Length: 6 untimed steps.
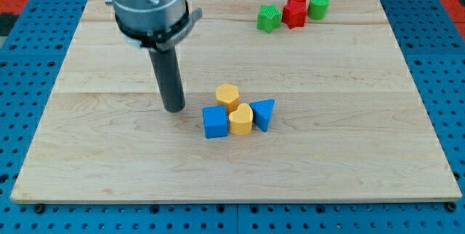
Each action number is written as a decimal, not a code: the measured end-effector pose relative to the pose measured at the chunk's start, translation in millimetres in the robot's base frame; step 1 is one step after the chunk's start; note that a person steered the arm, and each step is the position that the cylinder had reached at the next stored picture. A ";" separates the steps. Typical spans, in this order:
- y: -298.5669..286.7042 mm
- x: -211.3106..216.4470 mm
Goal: Go near the blue cube
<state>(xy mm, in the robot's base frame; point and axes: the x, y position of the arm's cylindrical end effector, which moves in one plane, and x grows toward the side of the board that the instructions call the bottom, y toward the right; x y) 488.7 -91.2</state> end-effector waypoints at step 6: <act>80.8 50.9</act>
